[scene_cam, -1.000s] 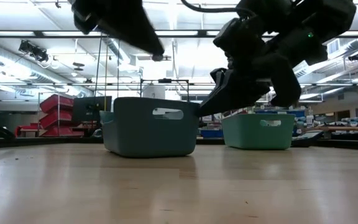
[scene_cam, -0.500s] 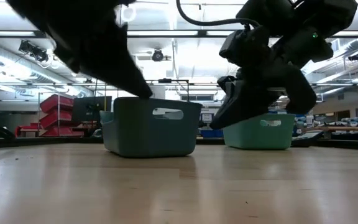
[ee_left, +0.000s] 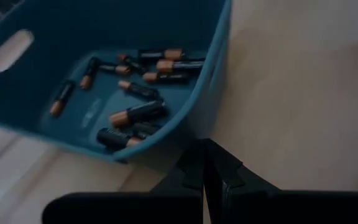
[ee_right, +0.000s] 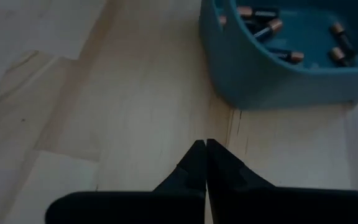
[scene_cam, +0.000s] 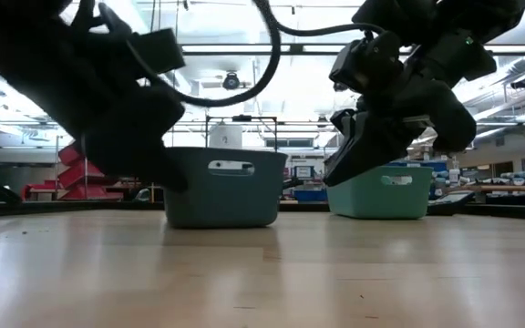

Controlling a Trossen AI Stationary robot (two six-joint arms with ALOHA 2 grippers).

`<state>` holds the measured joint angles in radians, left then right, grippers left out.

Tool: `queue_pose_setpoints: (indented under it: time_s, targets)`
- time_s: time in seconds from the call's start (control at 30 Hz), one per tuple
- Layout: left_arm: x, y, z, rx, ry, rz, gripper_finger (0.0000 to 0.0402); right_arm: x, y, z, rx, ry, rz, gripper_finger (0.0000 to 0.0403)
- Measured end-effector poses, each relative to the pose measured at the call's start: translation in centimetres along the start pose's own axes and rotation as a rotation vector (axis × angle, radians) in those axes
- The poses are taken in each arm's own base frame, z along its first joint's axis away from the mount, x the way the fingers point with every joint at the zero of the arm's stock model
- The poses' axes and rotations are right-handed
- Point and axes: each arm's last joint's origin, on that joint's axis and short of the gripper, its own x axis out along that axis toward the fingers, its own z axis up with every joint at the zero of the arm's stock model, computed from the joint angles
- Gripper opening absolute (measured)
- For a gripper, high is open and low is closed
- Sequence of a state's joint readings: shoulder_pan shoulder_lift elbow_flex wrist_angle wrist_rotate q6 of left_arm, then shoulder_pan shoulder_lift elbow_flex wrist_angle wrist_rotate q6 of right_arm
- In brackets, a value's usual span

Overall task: Sort batteries
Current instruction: Move all the bins to the top corner of the table

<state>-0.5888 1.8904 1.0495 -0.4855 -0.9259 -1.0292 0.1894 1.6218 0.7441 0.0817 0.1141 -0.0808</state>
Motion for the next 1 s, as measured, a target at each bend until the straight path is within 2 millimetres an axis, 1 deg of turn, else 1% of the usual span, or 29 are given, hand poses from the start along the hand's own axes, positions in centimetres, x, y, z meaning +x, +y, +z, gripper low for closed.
queue_pose_setpoints:
  time_s: [0.13, 0.27, 0.37, 0.47, 0.63, 0.77, 0.9, 1.0]
  targets:
    - [0.0, 0.8, -0.3, 0.013, -0.030, 0.072, 0.0000, 0.0, 0.0, 0.0, 0.016, 0.005, 0.000, 0.0000]
    - [0.2, 1.4, -0.2, 0.028, -0.078, 0.140, 0.0000, 0.0, 0.0, 0.0, 0.018, 0.004, -0.002, 0.0000]
    - [0.5, 1.8, -0.1, 0.025, -0.074, 0.163, 0.0000, 0.0, -0.1, -0.1, 0.018, 0.010, -0.030, 0.0000]
    - [0.6, 1.7, -0.1, 0.016, -0.040, 0.149, 0.0000, 0.0, -0.1, -0.3, 0.024, 0.030, -0.041, 0.0000]
    - [-0.3, 0.5, 0.4, -0.028, 0.005, 0.065, 0.0000, 0.0, -0.1, -0.7, 0.026, 0.069, -0.042, 0.0000]
    - [-1.0, -0.6, 0.7, -0.064, -0.020, -0.009, 0.0000, -0.1, 0.1, -0.7, 0.029, 0.073, -0.038, 0.0000]
    - [-0.8, -1.6, 1.7, -0.077, -0.073, -0.076, 0.0000, -1.2, 0.4, 0.0, 0.022, 0.036, -0.035, 0.0000]
    - [0.1, -1.8, 2.7, -0.061, -0.118, -0.095, 0.0000, -2.5, 0.5, 0.5, 0.010, 0.011, -0.052, 0.0000]
